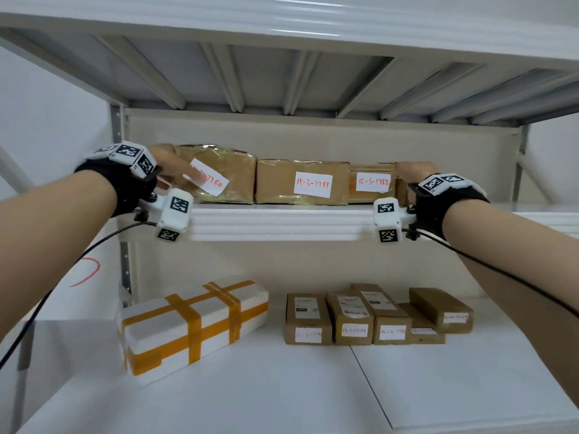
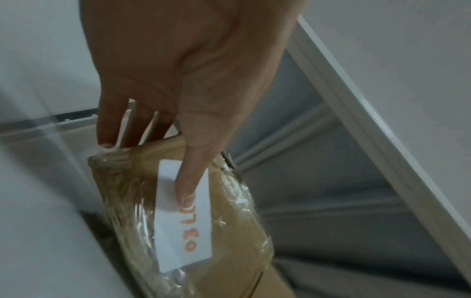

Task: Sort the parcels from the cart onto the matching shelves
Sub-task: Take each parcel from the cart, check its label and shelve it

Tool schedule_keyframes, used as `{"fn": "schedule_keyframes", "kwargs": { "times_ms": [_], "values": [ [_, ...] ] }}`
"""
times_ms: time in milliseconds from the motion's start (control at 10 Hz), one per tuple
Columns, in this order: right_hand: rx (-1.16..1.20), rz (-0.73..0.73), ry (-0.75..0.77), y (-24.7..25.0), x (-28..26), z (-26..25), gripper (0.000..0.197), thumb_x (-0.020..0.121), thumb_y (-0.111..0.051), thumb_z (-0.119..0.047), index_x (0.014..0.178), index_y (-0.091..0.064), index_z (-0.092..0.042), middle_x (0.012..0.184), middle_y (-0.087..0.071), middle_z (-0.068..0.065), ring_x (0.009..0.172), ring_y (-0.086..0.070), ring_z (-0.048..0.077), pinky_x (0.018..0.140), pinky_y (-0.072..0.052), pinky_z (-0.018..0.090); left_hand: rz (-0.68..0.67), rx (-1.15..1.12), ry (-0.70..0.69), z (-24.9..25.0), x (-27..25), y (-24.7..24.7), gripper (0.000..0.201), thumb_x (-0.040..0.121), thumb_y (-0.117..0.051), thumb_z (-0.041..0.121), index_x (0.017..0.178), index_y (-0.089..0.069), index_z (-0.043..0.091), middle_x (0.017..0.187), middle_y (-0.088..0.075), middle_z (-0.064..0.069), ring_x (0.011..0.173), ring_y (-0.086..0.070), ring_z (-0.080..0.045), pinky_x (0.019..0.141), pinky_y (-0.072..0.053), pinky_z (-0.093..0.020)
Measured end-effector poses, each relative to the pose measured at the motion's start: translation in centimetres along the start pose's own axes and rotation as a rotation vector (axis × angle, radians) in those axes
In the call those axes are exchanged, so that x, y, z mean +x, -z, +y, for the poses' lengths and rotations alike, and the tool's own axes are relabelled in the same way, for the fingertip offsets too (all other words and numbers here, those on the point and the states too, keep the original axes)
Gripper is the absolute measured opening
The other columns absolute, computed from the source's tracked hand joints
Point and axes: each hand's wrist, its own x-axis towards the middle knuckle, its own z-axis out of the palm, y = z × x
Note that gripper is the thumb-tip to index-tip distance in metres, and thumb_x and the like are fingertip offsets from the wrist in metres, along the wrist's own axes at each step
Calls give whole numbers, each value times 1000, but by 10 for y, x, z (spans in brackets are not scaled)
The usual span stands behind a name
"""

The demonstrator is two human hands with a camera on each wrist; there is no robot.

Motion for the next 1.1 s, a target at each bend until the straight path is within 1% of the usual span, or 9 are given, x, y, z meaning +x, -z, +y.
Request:
{"fn": "schedule_keyframes", "kwargs": {
  "times_ms": [100,200,300,400,500,700,800,900,1100],
  "values": [
    [170,-85,-9,5,-12,-12,50,90,-58,-34,137,-57,-17,131,-57,3,107,-55,23,77,-51,32,30,192,-14,18,5,-8,61,63,-84,60,94,-63,12,87,-70,-11,82,-66,-29,80,-56,-39],
    [99,-222,29,6,1,-22,44,89,-64,-34,128,-57,-17,128,-58,10,105,-52,24,103,-49,44,70,347,34,35,27,-9,79,42,-79,80,82,-65,12,71,-71,-10,66,-70,-26,74,-59,-35],
    [70,-329,51,7,3,-35,36,84,-73,-33,112,-57,-16,113,-58,8,107,-53,28,106,-47,45,13,389,86,51,41,-5,76,32,-87,69,72,-73,5,71,-74,-14,67,-74,-32,79,-58,-48],
    [25,-410,34,3,11,-46,46,61,-84,-37,96,-62,-17,124,-60,11,116,-58,32,109,-45,49,-68,439,75,69,31,-8,50,61,-89,48,74,-71,2,71,-72,-14,70,-69,-31,88,-56,-44],
    [28,-472,63,-3,16,-52,24,84,-76,-33,93,-61,-16,125,-58,13,113,-57,31,111,-44,48,-75,507,83,77,48,-7,71,40,-87,71,73,-75,9,79,-76,-14,77,-73,-32,86,-57,-46],
    [-155,-539,50,-13,27,-54,35,85,-75,-42,99,-60,-14,122,-62,13,110,-59,32,107,-47,47,-217,402,164,99,58,-21,120,18,-82,82,112,-65,10,110,-71,-18,99,-70,-37,92,-53,-51],
    [-298,-530,75,-17,35,-59,56,73,-78,-59,101,-62,-13,108,-68,8,103,-65,27,101,-51,43,-225,379,171,110,59,-31,103,34,-84,79,106,-64,8,105,-69,-17,94,-68,-33,87,-55,-44],
    [-285,-458,113,-13,42,-61,56,56,-86,-61,89,-71,-18,89,-70,4,75,-68,20,67,-57,29,-230,435,215,114,93,-39,128,26,-73,91,124,-57,10,113,-65,-18,106,-63,-36,93,-50,-48],
    [-102,-477,203,-2,38,-74,13,94,-67,-21,91,-59,-11,98,-59,6,86,-58,22,56,-56,22,-175,453,227,162,9,-49,88,90,-52,62,144,-34,-5,121,-55,-26,106,-56,-36,92,-42,-40]
  ]
}}
